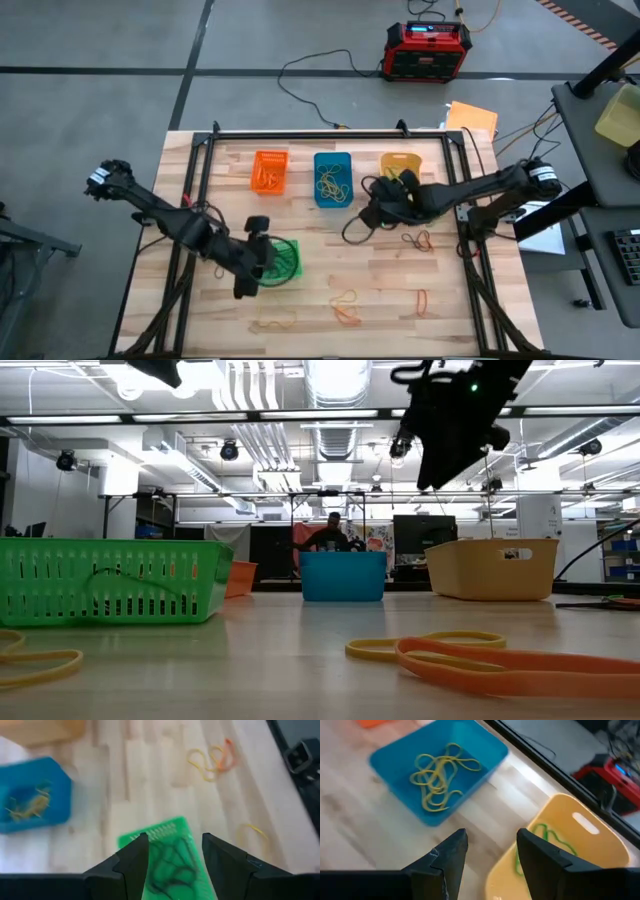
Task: Sort rubber bands into baskets
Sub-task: Put the yellow rubberband into the blue bin
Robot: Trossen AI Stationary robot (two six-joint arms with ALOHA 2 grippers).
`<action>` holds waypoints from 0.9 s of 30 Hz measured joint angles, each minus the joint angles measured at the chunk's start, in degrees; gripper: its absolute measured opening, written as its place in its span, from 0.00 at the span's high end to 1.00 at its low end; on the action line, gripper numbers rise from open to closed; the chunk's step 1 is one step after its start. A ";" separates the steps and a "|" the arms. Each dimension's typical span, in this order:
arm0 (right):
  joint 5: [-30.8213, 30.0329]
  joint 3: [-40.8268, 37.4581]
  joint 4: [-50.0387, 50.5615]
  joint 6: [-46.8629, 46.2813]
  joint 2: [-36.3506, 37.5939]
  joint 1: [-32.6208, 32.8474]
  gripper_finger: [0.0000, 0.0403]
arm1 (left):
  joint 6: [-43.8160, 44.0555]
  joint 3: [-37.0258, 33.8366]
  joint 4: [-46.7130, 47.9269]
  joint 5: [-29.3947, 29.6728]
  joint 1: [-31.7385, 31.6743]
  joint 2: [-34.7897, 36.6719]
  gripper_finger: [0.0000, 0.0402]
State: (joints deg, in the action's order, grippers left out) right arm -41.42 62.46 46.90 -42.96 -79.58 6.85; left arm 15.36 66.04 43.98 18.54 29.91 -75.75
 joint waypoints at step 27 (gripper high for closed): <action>3.59 0.00 -1.90 0.15 -0.15 7.84 0.60 | 8.81 6.47 -1.24 -10.66 11.70 -28.67 0.58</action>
State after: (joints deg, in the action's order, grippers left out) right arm -37.83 62.46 45.00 -42.81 -79.72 14.70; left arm 24.17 72.51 42.74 7.88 41.61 -104.42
